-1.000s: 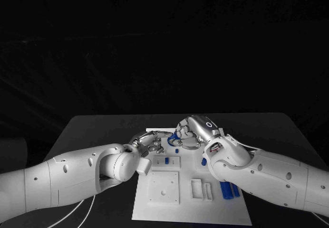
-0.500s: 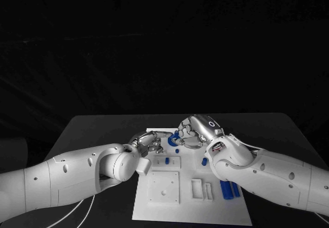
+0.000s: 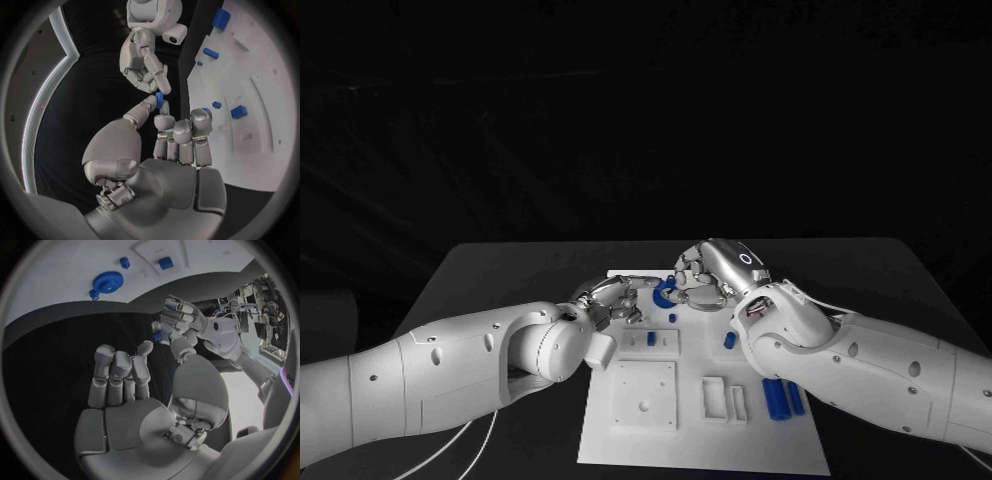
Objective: Assemble the parts on the task board
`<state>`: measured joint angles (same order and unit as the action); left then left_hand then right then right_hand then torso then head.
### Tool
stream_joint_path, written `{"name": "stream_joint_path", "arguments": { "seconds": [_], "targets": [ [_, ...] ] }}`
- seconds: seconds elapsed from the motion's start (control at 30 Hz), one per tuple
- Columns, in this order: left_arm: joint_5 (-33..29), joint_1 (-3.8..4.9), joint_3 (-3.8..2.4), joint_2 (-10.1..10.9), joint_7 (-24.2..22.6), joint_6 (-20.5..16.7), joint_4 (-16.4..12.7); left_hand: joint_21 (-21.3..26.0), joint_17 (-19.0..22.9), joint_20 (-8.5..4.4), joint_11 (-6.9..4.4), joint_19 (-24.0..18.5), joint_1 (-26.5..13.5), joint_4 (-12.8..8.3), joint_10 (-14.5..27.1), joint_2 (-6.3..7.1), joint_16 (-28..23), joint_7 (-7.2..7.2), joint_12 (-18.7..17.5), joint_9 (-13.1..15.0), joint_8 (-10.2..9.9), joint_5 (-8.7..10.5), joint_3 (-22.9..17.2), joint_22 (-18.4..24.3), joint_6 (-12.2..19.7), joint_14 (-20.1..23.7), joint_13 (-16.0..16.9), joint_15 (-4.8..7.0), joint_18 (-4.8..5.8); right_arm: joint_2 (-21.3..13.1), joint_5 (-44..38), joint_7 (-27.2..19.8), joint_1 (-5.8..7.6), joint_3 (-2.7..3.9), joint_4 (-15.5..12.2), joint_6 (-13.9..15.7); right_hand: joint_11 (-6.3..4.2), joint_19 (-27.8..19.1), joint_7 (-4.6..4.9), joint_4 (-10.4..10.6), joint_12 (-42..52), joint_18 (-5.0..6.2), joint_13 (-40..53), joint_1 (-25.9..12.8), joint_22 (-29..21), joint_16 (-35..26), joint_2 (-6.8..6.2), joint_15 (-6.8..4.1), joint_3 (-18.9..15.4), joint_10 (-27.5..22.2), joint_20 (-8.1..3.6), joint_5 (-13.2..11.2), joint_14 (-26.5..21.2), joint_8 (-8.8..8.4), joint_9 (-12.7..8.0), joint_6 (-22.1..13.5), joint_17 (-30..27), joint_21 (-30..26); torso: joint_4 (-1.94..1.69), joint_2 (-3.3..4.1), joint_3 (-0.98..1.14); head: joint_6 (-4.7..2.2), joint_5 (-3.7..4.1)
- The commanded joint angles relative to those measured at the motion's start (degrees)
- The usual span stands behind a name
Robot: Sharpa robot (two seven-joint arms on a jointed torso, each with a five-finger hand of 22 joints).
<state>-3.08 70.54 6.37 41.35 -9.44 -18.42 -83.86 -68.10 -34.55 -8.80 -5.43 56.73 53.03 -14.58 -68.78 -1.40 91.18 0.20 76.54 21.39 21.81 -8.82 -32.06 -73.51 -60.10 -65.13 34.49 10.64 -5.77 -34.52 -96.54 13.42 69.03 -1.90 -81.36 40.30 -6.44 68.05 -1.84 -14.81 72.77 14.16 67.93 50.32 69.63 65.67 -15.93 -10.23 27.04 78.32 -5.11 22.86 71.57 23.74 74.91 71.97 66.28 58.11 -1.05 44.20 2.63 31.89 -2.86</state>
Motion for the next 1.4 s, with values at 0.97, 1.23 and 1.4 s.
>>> {"name": "stream_joint_path", "arguments": {
  "seconds": [0.97, 1.23, 1.4],
  "targets": [
    [2.4, -0.17, 0.14, 0.0, 0.1, 1.6, -0.2, 0.0, -0.6, -6.09, -0.34, 0.0, -5.7, -0.1, -0.3, -4.53, -0.5, 0.42, -0.7, 18.7, 0.1, -0.09, 0.7, -0.1, -5.5, -0.4, 0.7, 1.07, -0.52, -0.5, 2.0, -1.5, 0.16, 0.18, -1.2, -1.7, -0.01, 0.0, 0.07, 0.3, -0.2, 0.84, -0.2, -0.5, -0.1, -0.4, 0.00, 0.09, 0.0, 0.3, 0.00, 0.4, 0.4, -0.32, 1.5, 0.3, 0.1, 0.3, 0.02, 0.00, 0.06, -0.15, -0.19],
    [2.9, -0.18, 0.16, 0.0, 0.3, 1.7, -0.2, 0.0, -0.7, -6.17, -0.46, -0.1, -6.6, -0.3, -0.3, -4.85, -0.5, 0.29, -0.7, 19.2, 0.1, 0.00, 0.6, -0.2, -5.7, -0.4, 0.8, 1.19, -0.55, -0.5, 2.4, -1.8, 0.15, 0.18, -1.6, -1.6, 0.00, 0.0, 0.10, 0.3, -0.2, 0.84, -0.2, -0.5, -0.2, -0.4, 0.01, 0.09, 0.0, 0.2, 0.01, 0.3, 0.4, -0.34, 1.5, 0.3, 0.1, 0.3, 0.02, 0.01, 0.01, -0.05, -0.12],
    [3.1, -0.18, 0.17, 0.0, 0.4, 1.7, -0.1, 0.0, -0.8, -6.21, -0.51, -0.1, -7.2, -0.3, -0.3, -5.01, -0.5, 0.24, -0.8, 19.6, 0.0, 0.60, 0.5, -0.2, -5.8, -0.4, 0.9, 1.25, -0.56, -0.5, 2.7, -1.9, 0.15, 0.18, -1.8, -1.5, 0.00, -0.1, 0.11, 0.3, -0.2, 0.84, -0.2, -0.6, -0.2, -0.4, 0.02, 0.10, 0.0, 0.2, 0.01, 0.3, 0.4, -0.35, 1.5, 0.3, 0.1, 0.3, 0.01, 0.00, 0.01, 0.03, -0.14]
  ]
}}
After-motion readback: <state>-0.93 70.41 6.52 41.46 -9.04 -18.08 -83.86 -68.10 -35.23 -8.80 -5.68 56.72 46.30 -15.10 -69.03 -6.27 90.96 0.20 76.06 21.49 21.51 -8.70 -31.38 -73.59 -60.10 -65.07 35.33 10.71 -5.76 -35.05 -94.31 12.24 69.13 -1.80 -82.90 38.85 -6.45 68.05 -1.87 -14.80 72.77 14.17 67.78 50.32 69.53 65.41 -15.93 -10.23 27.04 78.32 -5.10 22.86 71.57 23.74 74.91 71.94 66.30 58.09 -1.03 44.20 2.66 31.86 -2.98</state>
